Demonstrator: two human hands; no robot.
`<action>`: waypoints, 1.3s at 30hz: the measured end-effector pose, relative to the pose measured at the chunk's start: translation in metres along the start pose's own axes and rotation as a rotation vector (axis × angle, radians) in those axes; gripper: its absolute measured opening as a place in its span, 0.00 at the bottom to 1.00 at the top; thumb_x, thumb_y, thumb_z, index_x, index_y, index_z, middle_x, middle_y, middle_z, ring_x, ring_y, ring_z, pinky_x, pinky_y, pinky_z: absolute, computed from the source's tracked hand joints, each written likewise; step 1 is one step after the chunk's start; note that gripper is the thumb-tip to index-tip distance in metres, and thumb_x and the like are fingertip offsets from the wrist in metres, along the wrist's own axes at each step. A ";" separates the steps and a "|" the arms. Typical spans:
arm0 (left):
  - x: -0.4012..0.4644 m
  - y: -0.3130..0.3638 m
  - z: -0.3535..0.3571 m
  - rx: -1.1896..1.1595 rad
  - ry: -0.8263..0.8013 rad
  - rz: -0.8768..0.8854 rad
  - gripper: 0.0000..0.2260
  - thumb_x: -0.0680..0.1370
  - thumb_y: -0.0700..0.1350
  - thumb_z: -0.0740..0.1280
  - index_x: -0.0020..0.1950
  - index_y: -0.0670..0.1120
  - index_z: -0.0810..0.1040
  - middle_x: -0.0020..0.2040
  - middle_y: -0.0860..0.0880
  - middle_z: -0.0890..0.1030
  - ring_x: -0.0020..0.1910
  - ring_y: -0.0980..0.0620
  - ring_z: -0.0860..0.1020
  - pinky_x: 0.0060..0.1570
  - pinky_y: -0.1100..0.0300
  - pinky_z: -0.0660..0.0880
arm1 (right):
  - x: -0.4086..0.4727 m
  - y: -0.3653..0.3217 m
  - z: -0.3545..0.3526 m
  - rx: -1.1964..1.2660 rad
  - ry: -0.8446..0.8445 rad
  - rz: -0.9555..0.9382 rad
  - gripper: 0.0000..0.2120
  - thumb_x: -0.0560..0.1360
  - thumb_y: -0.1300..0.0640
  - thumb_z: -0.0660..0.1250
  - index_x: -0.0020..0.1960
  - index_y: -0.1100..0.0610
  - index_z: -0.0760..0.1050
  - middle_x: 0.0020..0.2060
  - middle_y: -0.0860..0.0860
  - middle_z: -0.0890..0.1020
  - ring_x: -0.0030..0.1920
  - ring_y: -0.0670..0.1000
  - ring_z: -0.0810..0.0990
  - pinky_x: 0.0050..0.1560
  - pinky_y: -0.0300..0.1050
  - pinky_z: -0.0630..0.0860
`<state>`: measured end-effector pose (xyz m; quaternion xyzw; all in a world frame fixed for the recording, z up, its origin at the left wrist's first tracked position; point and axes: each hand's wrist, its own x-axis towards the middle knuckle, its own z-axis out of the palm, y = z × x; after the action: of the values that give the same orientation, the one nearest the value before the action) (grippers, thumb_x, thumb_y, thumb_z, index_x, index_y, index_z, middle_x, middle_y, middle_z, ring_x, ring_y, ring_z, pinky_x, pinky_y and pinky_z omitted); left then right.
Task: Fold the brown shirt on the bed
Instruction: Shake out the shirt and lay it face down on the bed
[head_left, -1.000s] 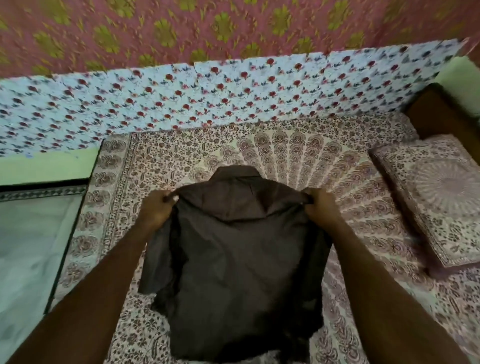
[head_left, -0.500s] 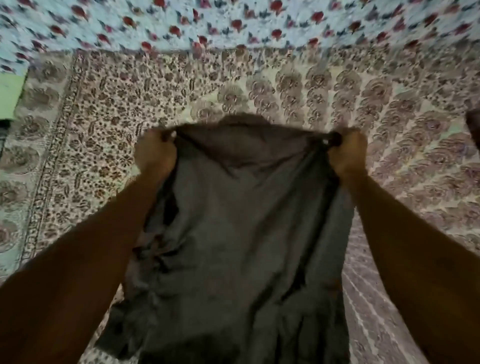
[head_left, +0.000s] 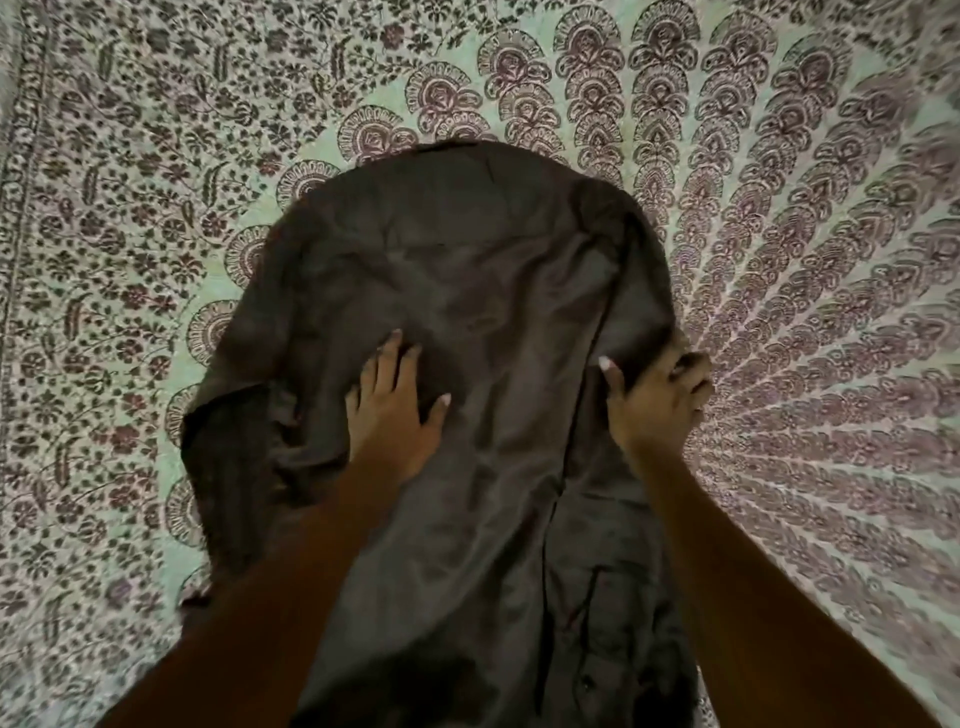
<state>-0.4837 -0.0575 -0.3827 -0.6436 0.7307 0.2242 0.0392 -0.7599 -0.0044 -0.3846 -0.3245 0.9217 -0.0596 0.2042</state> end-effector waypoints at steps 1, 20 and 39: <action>-0.003 0.000 0.006 0.007 -0.032 -0.014 0.32 0.79 0.61 0.63 0.81 0.52 0.58 0.83 0.52 0.51 0.81 0.45 0.55 0.72 0.38 0.62 | 0.003 0.007 -0.003 0.058 0.024 0.018 0.39 0.79 0.38 0.65 0.78 0.61 0.56 0.73 0.68 0.62 0.70 0.70 0.64 0.65 0.66 0.69; -0.153 0.040 0.041 0.002 -0.074 -0.042 0.23 0.79 0.60 0.63 0.69 0.47 0.72 0.66 0.40 0.69 0.63 0.36 0.71 0.58 0.38 0.74 | -0.081 0.105 -0.038 0.243 -0.298 0.084 0.38 0.57 0.39 0.83 0.59 0.53 0.70 0.56 0.56 0.83 0.57 0.61 0.81 0.56 0.58 0.80; -0.309 0.017 0.080 0.034 -0.362 0.116 0.45 0.71 0.51 0.73 0.80 0.62 0.49 0.83 0.51 0.45 0.82 0.40 0.47 0.70 0.29 0.64 | -0.198 0.168 -0.012 0.343 -0.284 0.037 0.15 0.74 0.56 0.75 0.58 0.60 0.79 0.51 0.59 0.85 0.53 0.61 0.83 0.54 0.53 0.81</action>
<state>-0.4669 0.2591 -0.3426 -0.5488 0.7513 0.3259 0.1678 -0.7214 0.2506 -0.3475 -0.2732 0.8658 -0.1654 0.3852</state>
